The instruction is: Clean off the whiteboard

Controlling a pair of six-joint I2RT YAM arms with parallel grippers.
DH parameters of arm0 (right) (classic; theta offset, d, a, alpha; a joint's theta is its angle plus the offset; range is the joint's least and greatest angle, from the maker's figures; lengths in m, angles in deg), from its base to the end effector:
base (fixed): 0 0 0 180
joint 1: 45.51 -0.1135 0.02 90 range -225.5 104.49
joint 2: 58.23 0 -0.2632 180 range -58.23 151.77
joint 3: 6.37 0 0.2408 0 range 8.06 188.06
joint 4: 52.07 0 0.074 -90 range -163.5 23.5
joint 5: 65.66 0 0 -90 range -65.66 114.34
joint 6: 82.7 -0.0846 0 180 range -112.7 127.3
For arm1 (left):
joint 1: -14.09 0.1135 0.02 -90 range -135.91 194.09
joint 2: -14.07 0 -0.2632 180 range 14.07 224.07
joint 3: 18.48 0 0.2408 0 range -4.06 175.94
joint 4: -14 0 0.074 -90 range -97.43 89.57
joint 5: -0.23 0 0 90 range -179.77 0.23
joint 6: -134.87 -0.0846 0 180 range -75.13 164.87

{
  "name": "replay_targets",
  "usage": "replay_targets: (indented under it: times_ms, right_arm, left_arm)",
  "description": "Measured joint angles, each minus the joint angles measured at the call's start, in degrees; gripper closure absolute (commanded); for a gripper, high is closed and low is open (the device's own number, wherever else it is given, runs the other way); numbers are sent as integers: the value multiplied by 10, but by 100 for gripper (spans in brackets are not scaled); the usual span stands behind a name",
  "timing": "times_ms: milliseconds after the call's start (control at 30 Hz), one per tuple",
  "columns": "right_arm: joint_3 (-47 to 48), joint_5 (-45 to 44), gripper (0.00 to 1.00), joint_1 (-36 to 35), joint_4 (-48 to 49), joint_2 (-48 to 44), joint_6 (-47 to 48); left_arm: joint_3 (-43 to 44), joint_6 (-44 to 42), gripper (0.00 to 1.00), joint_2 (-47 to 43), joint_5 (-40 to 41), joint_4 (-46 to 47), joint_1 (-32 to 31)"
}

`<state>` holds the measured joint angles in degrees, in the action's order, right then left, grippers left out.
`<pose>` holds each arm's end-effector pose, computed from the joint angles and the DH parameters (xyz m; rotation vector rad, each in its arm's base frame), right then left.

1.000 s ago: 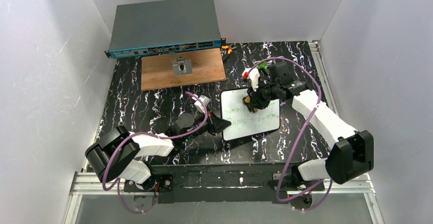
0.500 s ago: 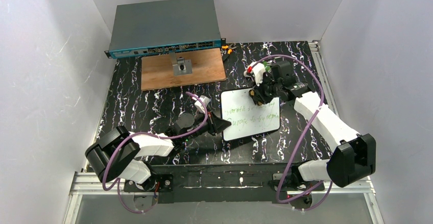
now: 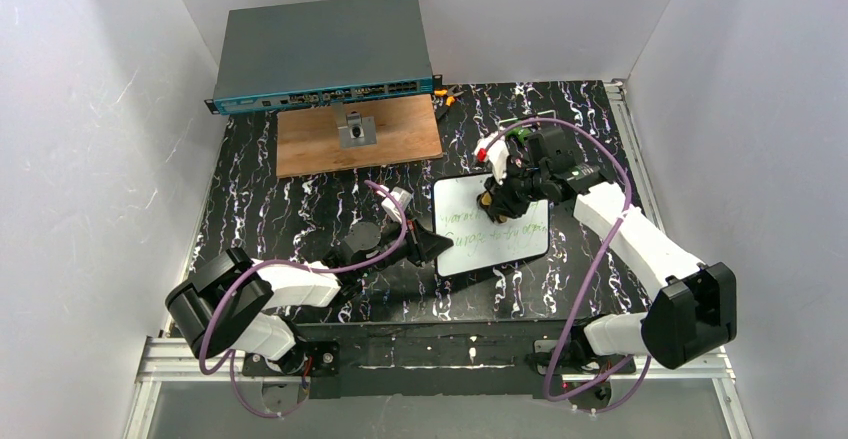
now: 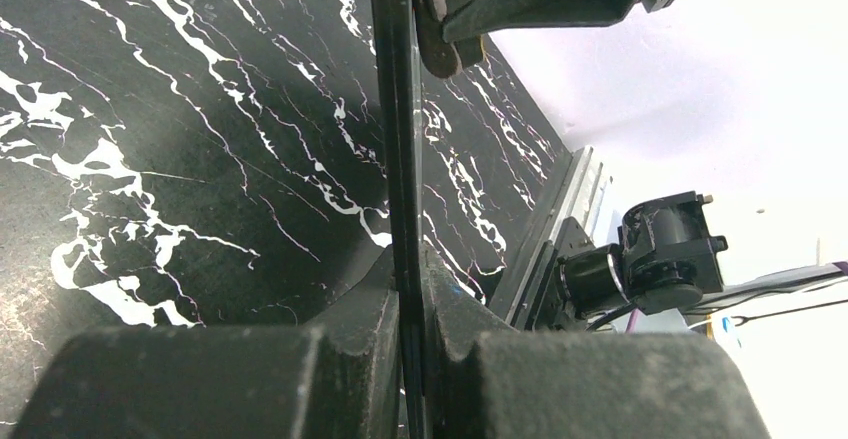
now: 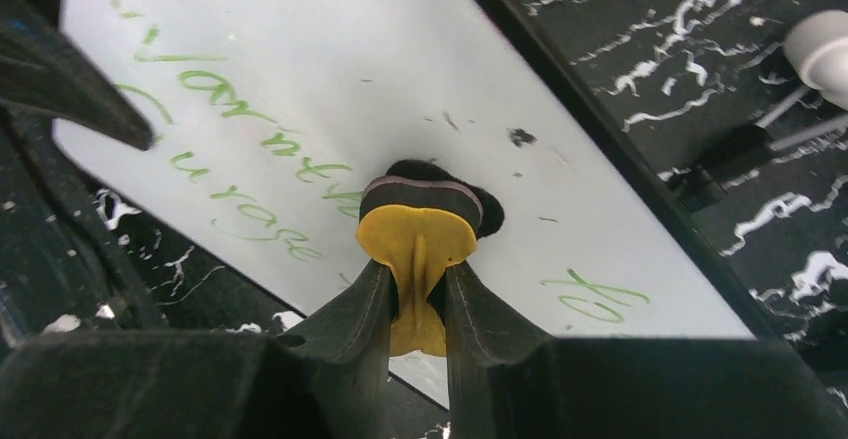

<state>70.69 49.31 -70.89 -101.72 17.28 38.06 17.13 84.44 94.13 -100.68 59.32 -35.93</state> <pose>0.2517 0.1589 0.2627 -1.2830 1.9820 0.4781 0.1827 -0.2429 0.2065 0.3231 1.6999 -1.3488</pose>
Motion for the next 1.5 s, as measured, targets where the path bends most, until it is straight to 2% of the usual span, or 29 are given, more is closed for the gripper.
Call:
replay_targets:
  times_ms: [333, 433, 767, 867, 1200, 1367, 1500]
  right_arm:
    - [-7, -133, 99, 10, 58, -2, -66]
    - [-9, -121, 99, 11, 58, -2, -57]
    - [-14, 12, 99, -10, -9, -8, 27]
    - [-21, -9, 99, -13, 2, -9, 12]
    - [-30, -154, 99, -5, 71, -10, -51]
    - [-35, -155, 99, -3, 80, -11, -52]
    - [-33, -104, 99, 6, 64, -11, -34]
  left_arm:
    - [0, 12, 100, 0, 7, -6, 0]
    - [0, 14, 100, 0, 8, -7, 0]
    - [0, -2, 100, -2, -2, -6, 0]
    - [0, -3, 100, -2, -2, -7, 0]
    - [1, 5, 100, -2, 15, -11, 0]
    - [1, 7, 100, -2, 16, -12, 0]
    - [1, 6, 100, -2, 14, -12, 0]
